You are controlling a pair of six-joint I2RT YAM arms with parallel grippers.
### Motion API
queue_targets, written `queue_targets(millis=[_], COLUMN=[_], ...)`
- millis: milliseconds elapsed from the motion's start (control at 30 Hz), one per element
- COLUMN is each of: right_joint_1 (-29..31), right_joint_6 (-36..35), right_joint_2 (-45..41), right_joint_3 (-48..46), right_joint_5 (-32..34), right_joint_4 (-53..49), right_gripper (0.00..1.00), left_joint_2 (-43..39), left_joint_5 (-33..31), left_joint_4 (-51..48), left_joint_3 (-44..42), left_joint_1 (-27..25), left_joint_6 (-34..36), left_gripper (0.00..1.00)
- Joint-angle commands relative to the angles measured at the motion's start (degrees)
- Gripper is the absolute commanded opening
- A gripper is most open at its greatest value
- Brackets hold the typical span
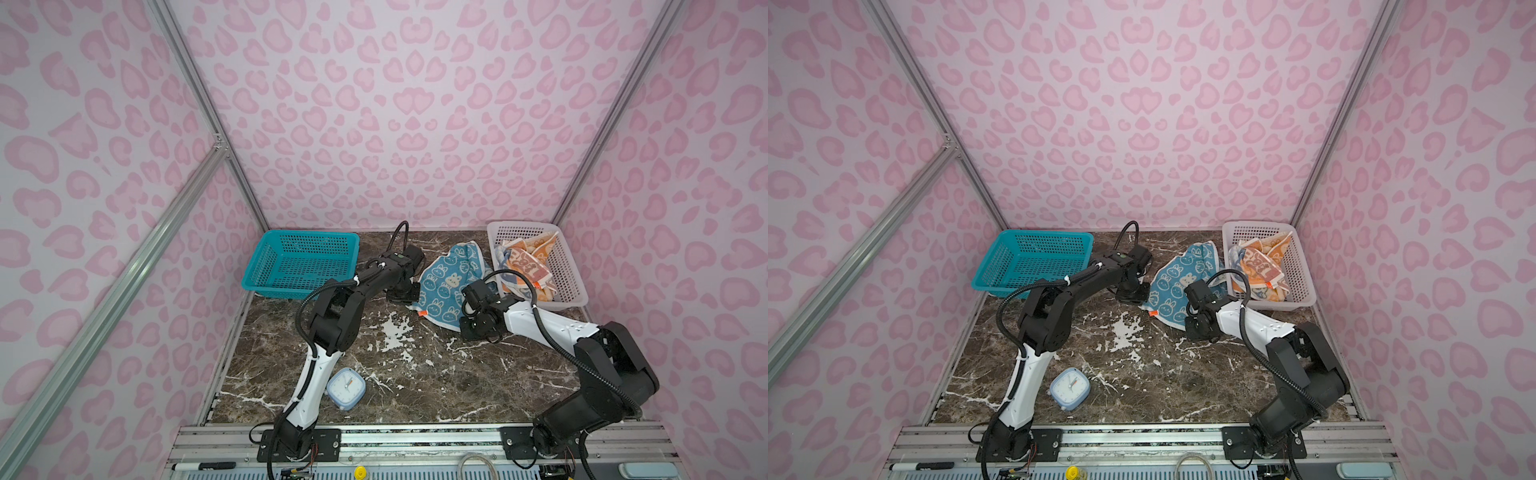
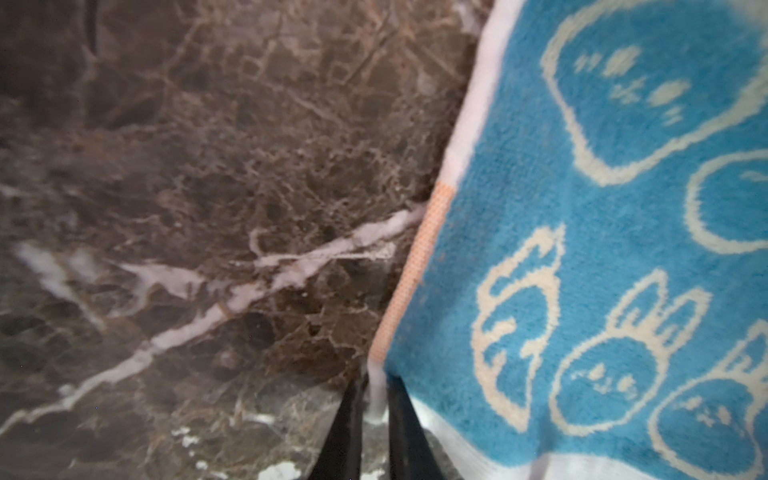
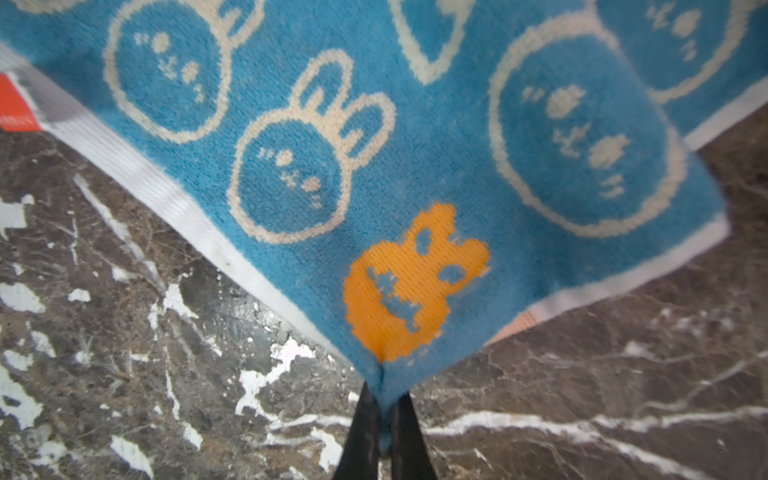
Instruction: Fold and stack the towels
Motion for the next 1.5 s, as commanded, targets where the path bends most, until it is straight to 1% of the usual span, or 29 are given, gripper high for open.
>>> queue_targets(millis=[0, 200, 333, 467, 667, 833, 867, 1033, 1133, 1267, 1467], right_joint_1=[0.1, 0.1, 0.0, 0.0, 0.0, -1.7, -2.2, -3.0, -3.1, -2.9, -2.6], right_joint_6=[0.5, 0.4, -0.1, -1.0, -3.1, -5.5, -6.1, -8.8, -10.0, -11.5, -13.7], right_joint_2=[0.2, 0.4, -0.2, -1.4, -1.8, -0.3, -0.1, 0.5, 1.1, 0.5, -3.5], right_joint_3=[-0.4, 0.1, 2.0, 6.1, 18.8, 33.8, 37.1, 47.9, 53.7, 57.1, 56.5], right_joint_5=[-0.4, -0.8, -0.5, 0.3, 1.4, 2.5, 2.3, 2.5, 1.5, -0.2, -2.7], right_joint_4=[0.8, 1.1, -0.3, -3.1, -8.5, -13.2, -13.5, -13.8, -15.2, -16.1, -16.1], right_gripper=[0.0, 0.0, 0.0, 0.0, 0.0, 0.0, 0.0, 0.0, 0.0, 0.0, 0.0], left_joint_2=[1.9, 0.7, -1.3, -4.1, -9.5, -13.3, -14.3, -19.5, -23.5, -28.1, -34.6], left_joint_5=[1.9, 3.1, 7.3, 8.3, 11.8, 12.6, 12.7, 15.5, 14.8, 13.8, 11.7], left_joint_4=[-3.3, -1.6, 0.7, 0.1, -0.2, -0.3, 0.0, 3.1, 4.6, 5.6, 5.4], left_joint_3=[-0.8, -0.9, 0.4, 5.6, 16.0, 23.3, 24.4, 27.9, 28.1, 28.1, 27.9], left_joint_1=[-0.4, -0.7, 0.4, 3.3, 8.9, 12.3, 13.0, 16.4, 16.8, 16.8, 16.8], left_joint_6=[0.6, 0.0, -1.6, -2.7, -6.1, -8.5, -8.9, -10.6, -10.2, -9.6, -8.8], left_gripper=[0.14, 0.04, 0.04, 0.04, 0.04, 0.04, 0.04, 0.04, 0.04, 0.04, 0.03])
